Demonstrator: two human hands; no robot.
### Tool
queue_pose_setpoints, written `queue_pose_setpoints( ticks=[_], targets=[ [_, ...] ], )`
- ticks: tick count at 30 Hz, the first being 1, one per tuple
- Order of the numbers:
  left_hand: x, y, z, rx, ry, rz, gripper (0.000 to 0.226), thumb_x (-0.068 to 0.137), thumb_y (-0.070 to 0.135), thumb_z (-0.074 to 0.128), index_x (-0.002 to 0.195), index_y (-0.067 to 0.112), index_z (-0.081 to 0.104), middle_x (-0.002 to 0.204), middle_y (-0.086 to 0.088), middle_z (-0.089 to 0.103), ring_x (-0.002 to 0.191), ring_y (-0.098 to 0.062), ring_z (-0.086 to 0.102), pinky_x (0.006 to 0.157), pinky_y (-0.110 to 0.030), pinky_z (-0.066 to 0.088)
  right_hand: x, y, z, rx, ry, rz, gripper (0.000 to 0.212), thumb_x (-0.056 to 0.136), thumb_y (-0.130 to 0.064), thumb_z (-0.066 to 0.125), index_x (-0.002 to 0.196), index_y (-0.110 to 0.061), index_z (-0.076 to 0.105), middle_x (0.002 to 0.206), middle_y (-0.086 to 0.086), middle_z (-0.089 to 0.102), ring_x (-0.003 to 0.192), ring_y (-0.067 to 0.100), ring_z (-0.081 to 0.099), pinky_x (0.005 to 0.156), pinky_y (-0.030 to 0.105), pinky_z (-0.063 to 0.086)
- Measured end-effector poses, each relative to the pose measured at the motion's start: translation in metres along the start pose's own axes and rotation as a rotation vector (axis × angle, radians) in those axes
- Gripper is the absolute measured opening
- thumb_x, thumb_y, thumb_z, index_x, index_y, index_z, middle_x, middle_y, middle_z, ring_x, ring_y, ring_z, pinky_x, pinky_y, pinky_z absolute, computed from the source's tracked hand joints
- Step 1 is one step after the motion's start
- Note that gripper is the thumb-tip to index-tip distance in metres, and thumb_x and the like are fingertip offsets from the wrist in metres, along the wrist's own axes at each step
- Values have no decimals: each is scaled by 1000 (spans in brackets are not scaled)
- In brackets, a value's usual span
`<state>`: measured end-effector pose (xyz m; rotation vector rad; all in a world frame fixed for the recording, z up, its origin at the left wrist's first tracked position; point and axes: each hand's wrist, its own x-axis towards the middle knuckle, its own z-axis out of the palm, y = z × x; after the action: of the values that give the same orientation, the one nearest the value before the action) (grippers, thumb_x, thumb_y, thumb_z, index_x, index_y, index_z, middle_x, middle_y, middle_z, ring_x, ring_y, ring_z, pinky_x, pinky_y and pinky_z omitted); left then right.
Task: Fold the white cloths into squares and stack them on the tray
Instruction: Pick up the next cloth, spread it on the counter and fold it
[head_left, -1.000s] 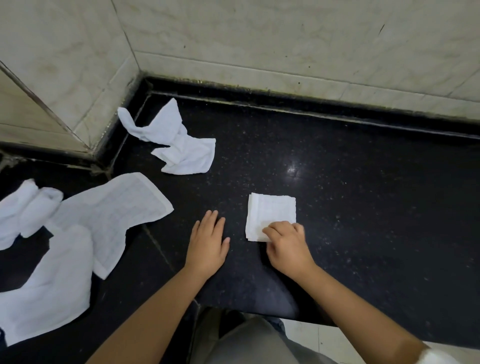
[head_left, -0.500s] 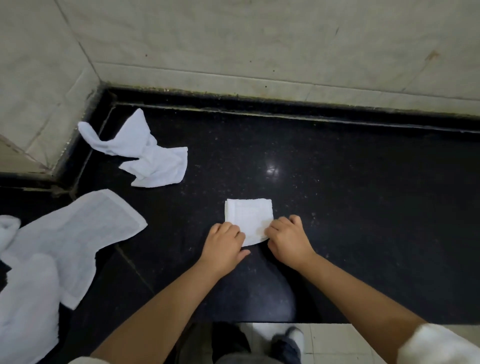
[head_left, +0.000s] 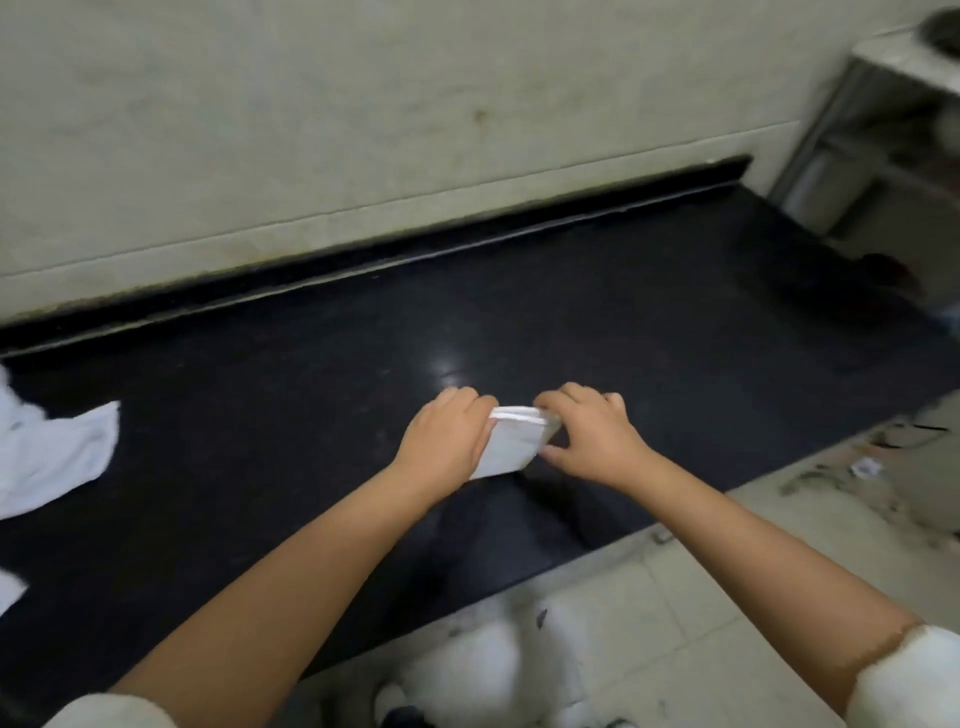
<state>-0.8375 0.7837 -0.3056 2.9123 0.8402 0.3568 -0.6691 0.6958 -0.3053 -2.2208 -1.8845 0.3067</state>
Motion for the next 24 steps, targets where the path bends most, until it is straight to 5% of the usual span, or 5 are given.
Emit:
queue_pose_setpoints(
  ticks=[4,7,18,24],
  targets=[
    [72,115,3,-104,6,65,18,90,16,53,99,7,65,90,-10,62,85,-30,58,71,-40,52,-59,105,-56,-38,104,136,22,89,-27,51,105,-23,65,107,-4,60,107,18,51,78,28,21],
    [127,185,-1,-78,-80,117,28,97,28,40,113,12,58,108,-5,58,104,-23,49,86,-33,42,-92,175,-112,-120,129,196,22,91,-25,49,102,-24,68,107,-6,62,106,17,49,78,28,20],
    [334,356,-22,-13,-31,313,26,95,29,45,111,14,59,108,-4,58,105,-22,52,75,-30,41,-116,364,-284,-248,174,370,19,89,-18,52,98,-18,69,89,-5,47,104,21,50,78,31,24],
    [464,424,-19,-99,-9,310,26,93,29,50,111,13,61,113,-7,61,104,-25,56,79,-33,42,-85,475,-361,-262,202,411,18,86,-17,54,95,-16,69,86,-1,61,91,22,58,72,28,34]
  ],
)
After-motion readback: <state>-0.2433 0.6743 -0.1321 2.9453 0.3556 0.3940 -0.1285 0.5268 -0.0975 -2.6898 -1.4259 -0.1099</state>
